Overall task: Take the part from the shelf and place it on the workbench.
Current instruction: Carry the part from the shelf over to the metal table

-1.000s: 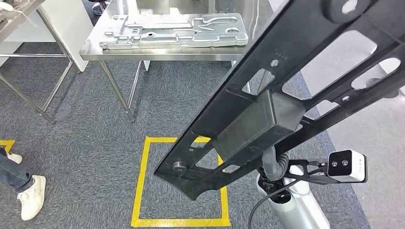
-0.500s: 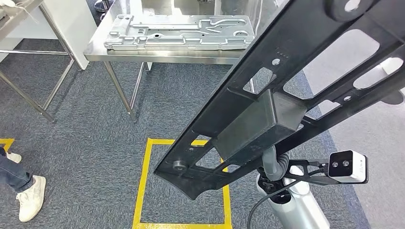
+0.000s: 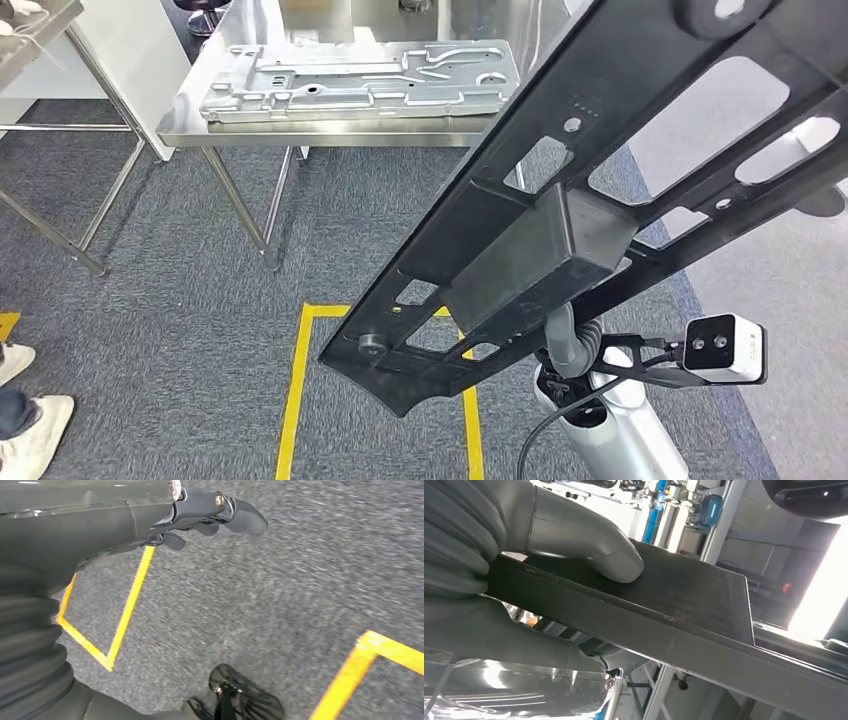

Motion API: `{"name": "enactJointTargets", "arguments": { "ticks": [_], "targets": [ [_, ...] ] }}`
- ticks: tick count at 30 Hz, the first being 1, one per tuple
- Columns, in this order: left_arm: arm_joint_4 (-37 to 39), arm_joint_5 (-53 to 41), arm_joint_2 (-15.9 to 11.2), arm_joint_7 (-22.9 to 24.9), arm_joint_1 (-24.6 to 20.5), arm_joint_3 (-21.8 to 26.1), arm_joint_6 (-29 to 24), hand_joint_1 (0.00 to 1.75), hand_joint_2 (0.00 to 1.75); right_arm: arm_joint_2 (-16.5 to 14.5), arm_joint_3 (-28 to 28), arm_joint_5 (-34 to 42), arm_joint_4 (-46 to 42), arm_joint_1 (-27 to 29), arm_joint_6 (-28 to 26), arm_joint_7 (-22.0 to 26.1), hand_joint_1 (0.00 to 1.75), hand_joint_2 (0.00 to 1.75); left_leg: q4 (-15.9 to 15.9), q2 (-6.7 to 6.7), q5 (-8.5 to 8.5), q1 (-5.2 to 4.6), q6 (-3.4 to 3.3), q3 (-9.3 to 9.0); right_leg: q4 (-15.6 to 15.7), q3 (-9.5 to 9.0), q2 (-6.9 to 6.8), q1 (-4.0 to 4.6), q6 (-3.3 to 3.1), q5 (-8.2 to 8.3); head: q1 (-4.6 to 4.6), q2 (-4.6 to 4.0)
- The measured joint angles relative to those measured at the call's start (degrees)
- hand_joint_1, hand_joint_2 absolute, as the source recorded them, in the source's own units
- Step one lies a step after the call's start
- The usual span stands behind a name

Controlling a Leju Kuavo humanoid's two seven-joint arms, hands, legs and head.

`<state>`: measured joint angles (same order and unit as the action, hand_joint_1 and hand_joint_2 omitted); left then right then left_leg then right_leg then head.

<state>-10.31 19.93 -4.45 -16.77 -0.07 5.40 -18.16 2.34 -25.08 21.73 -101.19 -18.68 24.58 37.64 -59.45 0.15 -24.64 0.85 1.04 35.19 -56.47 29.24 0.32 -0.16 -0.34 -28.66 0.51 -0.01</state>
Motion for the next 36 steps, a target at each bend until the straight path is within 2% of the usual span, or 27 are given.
{"name": "enactJointTargets", "arguments": {
  "ticks": [1,3,5,6,9,10,11,12,14,15,16,19,20,21,22,24,25,26,27,29,31,32,34,35,36],
  "targets": [
    [0.01,-0.02,-0.01,-0.01,-0.05,0.05,0.0,0.0,1.75,0.0,-0.04,0.03,-0.04,-0.01,0.01,-0.01,1.75,1.75,1.16,-0.04,-0.16,-0.11,-0.4,-0.56,0.01,-0.22,0.01,0.07,0.35,-0.23,-0.03,0.01],
    [0.01,-0.04,-0.02,-0.04,-0.15,0.15,-0.01,0.0,1.75,0.0,-0.13,0.1,-0.1,-0.02,0.01,0.0,1.75,1.75,1.49,-0.15,-0.78,-0.18,-1.28,-0.92,-0.22,-0.38,0.02,0.1,1.02,-0.27,-0.1,0.01],
    [0.01,-0.04,-0.04,-0.05,-0.11,0.24,-0.02,0.0,1.75,0.01,-0.25,0.17,-0.14,-0.1,0.02,0.02,1.75,1.75,1.83,-0.18,-1.16,-0.09,-2.03,-1.66,-2.48,0.51,-0.01,-0.04,1.64,-0.7,-0.24,0.01],
    [0.0,-0.04,-0.04,-0.05,-0.1,0.26,-0.02,0.0,1.75,0.02,-0.3,0.23,-0.17,-0.15,0.03,0.03,1.75,1.75,1.94,-0.18,-1.36,-0.05,-2.34,-2.09,-5.08,1.94,-0.03,-0.12,1.9,-1.49,-0.29,0.01],
    [0.01,-0.04,-0.05,-0.05,-0.07,0.32,-0.02,0.0,1.75,0.07,-0.43,0.4,-0.15,-0.18,0.07,0.05,1.75,1.75,2.0,-0.21,-2.28,-0.15,-2.8,-3.03,-15.84,9.17,-0.05,-0.22,2.46,-5.29,-0.42,0.01],
    [0.01,-0.04,-0.05,-0.05,-0.06,0.32,-0.02,0.0,1.75,0.08,-0.45,0.46,-0.11,-0.16,0.05,0.04,1.75,1.75,2.0,-0.27,-2.67,-0.19,-2.79,-3.46,-17.49,10.9,-0.05,-0.21,2.44,-5.64,-0.42,0.01],
    [0.0,-0.04,-0.05,-0.05,-0.03,0.33,-0.02,0.0,1.75,0.1,-0.45,0.51,-0.08,-0.16,0.04,0.05,1.75,1.75,2.0,-0.32,-3.11,-0.23,-2.74,-4.03,-17.01,11.59,-0.05,-0.19,2.29,-4.8,-0.42,0.01],
    [-0.01,-0.04,-0.05,-0.04,-0.01,0.33,-0.02,0.0,1.75,0.12,-0.45,0.55,-0.05,-0.17,0.03,0.06,1.75,1.75,2.0,-0.37,-3.61,-0.28,-2.66,-4.73,-14.45,11.24,-0.05,-0.14,1.97,-2.75,-0.43,0.01],
    [0.01,-0.04,-0.03,-0.02,0.03,0.34,-0.03,0.0,1.75,0.13,-0.45,0.57,-0.02,-0.17,0.03,0.13,1.75,1.75,2.04,-0.41,-4.65,-0.38,-2.42,-6.12,-6.58,9.05,-0.12,0.2,1.01,2.99,-0.4,0.01],
    [0.01,-0.03,-0.01,-0.01,-0.03,0.35,-0.04,0.0,1.75,0.13,-0.46,0.57,0.02,-0.19,0.03,0.15,1.75,1.75,2.12,-0.43,-5.07,-0.42,-2.22,-6.54,-3.6,8.23,-0.16,0.45,0.59,4.54,-0.35,0.01],
    [0.02,-0.03,0.01,0.0,-0.14,0.35,-0.07,0.0,1.75,0.14,-0.48,0.57,0.06,-0.21,0.03,0.18,1.75,1.75,2.3,-0.42,-5.41,-0.43,-1.93,-6.77,-1.88,7.79,-0.23,0.67,0.23,5.48,-0.31,0.01],
    [0.02,0.01,0.03,0.05,-0.3,0.38,-0.22,0.0,1.75,0.14,-0.51,0.62,0.19,-0.31,0.04,0.21,1.75,1.75,1.64,-0.34,-5.48,-0.5,-0.89,-7.38,-0.71,6.69,-0.24,0.62,-0.57,5.3,-0.23,0.01],
    [0.02,0.02,0.03,0.07,-0.31,0.4,-0.28,0.0,1.75,0.12,-0.52,0.63,0.22,-0.41,0.06,0.21,1.75,1.75,0.27,-0.32,-5.49,-0.49,-0.68,-7.17,-0.4,5.98,-0.23,0.47,-0.83,5.12,-0.15,0.01],
    [0.02,0.03,0.01,0.1,-0.36,0.43,-0.33,0.0,1.75,0.08,-0.52,0.65,0.26,-0.57,0.08,0.22,1.75,1.75,-1.87,-0.33,-5.95,-0.44,-0.52,-6.2,-0.17,5.29,-0.24,0.32,-1.07,4.92,-0.03,0.01],
    [0.02,0.04,-0.03,0.13,-0.41,0.46,-0.38,0.0,1.75,0.03,-0.53,0.66,0.28,-0.72,0.13,0.22,1.75,1.75,-5.06,-0.33,-6.86,-0.34,-0.33,-4.36,0.02,4.76,-0.26,0.26,-1.22,4.66,0.06,0.01],
    [0.02,0.04,-0.11,0.19,-0.41,0.51,-0.41,0.0,1.75,-0.07,-0.54,0.66,0.43,-0.91,0.24,0.22,1.75,1.75,-12.0,-0.33,-9.78,-0.22,0.13,0.47,0.05,4.02,-0.28,0.26,-1.4,3.89,0.23,0.01],
    [0.02,0.04,-0.14,0.21,-0.37,0.52,-0.4,0.0,1.75,-0.11,-0.54,0.66,0.51,-0.91,0.29,0.22,1.75,1.75,-13.99,-0.32,-10.88,-0.17,0.26,2.37,0.04,3.56,-0.24,0.27,-1.4,3.45,0.21,0.01],
    [0.02,0.04,-0.15,0.25,-0.25,0.54,-0.39,0.0,1.75,-0.13,-0.54,0.65,0.59,-0.9,0.31,0.22,1.75,1.75,-14.17,-0.32,-10.99,-0.14,0.29,3.4,0.03,3.0,-0.17,0.27,-1.37,2.98,0.22,0.01],
    [0.02,0.03,-0.16,0.27,-0.14,0.57,-0.38,0.0,1.75,-0.15,-0.54,0.61,0.65,-0.89,0.31,0.25,1.75,1.75,-12.3,-0.31,-9.71,-0.12,0.28,3.44,0.02,2.32,-0.09,0.26,-1.28,2.49,0.23,0.01],
    [0.02,0.0,-0.24,0.31,0.07,0.64,-0.37,0.0,1.75,-0.16,-0.54,0.47,0.7,-0.91,0.27,0.34,1.75,1.75,-4.87,-0.3,-4.04,-0.13,0.21,1.83,-0.07,0.84,-0.01,0.3,-0.94,1.38,0.22,0.01],
    [0.03,-0.04,-0.31,0.38,0.09,0.68,-0.39,0.0,1.75,-0.18,-0.55,0.24,0.76,-0.94,0.12,0.45,1.75,1.75,0.35,-0.28,-0.44,-0.33,-0.46,0.5,-0.16,0.05,0.01,0.46,-0.36,0.38,0.2,0.01],
    [0.04,-0.07,-0.32,0.44,0.07,0.69,-0.43,0.0,1.75,-0.19,-0.59,0.11,0.79,-0.95,0.02,0.49,1.75,1.75,1.15,-0.29,0.02,-0.41,-0.93,0.32,-0.35,-0.1,0.03,0.54,-0.01,0.11,0.2,0.01],
    [0.04,-0.11,-0.31,0.58,-0.06,0.71,-0.61,0.0,1.75,-0.21,-0.68,-0.08,0.82,-0.95,-0.06,0.63,1.75,1.75,1.32,-0.35,-0.09,-0.4,-1.81,-0.22,-0.76,-0.24,0.04,0.52,0.66,-0.25,0.21,0.01],
    [0.04,-0.12,-0.31,0.63,-0.07,0.72,-0.74,0.0,1.75,-0.22,-0.72,-0.13,0.83,-0.97,-0.08,0.74,1.75,1.75,1.49,-0.37,-0.15,-0.32,-2.12,-0.56,-1.78,0.07,0.02,0.46,0.95,-0.35,0.18,0.01],
    [0.04,-0.13,-0.29,0.66,-0.1,0.73,-0.85,0.0,1.75,-0.22,-0.75,-0.17,0.84,-1.02,-0.08,0.87,1.75,1.75,1.62,-0.37,-0.24,-0.27,-2.41,-0.91,-3.79,1.13,0.0,0.39,1.22,-0.8,0.12,0.01]
  ]
}}
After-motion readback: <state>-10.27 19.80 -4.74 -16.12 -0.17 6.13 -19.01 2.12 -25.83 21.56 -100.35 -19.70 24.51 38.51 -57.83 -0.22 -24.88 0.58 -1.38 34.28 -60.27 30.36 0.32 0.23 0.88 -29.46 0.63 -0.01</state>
